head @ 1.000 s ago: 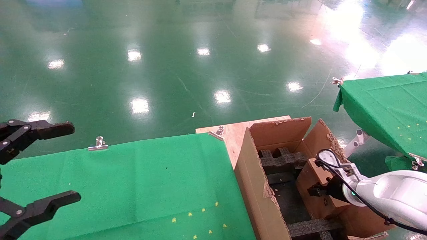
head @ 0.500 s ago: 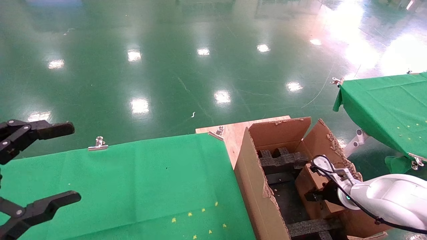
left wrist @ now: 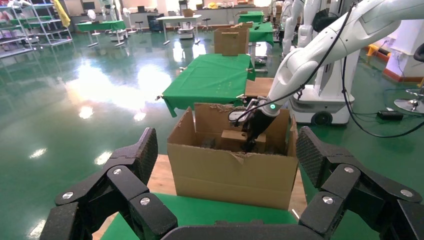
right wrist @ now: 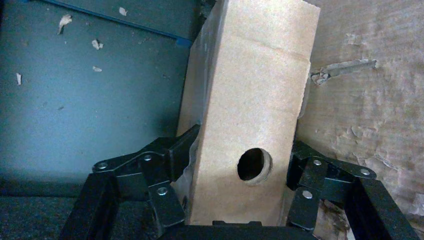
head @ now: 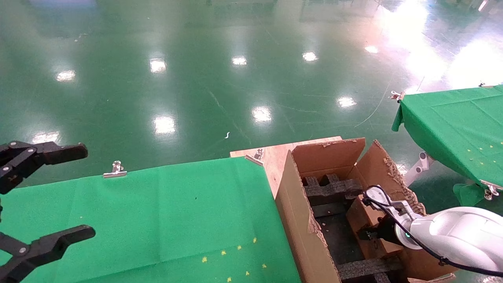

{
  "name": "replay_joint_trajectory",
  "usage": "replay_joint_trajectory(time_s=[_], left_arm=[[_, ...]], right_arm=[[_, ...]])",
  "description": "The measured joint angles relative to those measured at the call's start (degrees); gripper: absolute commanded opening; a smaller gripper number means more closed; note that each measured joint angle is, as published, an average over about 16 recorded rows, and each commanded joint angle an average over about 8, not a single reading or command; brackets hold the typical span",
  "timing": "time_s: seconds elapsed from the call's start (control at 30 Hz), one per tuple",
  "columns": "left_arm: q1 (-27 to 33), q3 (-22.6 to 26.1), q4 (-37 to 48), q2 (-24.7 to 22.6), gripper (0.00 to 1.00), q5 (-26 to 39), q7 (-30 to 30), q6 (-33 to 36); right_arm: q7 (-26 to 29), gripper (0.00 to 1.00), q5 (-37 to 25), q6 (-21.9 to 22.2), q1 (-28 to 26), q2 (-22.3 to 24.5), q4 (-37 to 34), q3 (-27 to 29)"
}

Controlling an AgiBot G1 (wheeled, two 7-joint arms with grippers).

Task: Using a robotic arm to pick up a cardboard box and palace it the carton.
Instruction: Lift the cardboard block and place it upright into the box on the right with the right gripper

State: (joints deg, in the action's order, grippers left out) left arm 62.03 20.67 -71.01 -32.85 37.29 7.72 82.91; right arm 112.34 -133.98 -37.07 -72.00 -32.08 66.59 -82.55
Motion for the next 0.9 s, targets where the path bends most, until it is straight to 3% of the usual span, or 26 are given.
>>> replay_joint_trajectory(time_s=[0.9], left_arm=[[0.0,0.0,0.0,0.0,1.0,0.0,0.0,0.0]], right_arm=[[-0.8,1.0,-2.8,-2.0,-3.8,2.3,4.5,1.2]])
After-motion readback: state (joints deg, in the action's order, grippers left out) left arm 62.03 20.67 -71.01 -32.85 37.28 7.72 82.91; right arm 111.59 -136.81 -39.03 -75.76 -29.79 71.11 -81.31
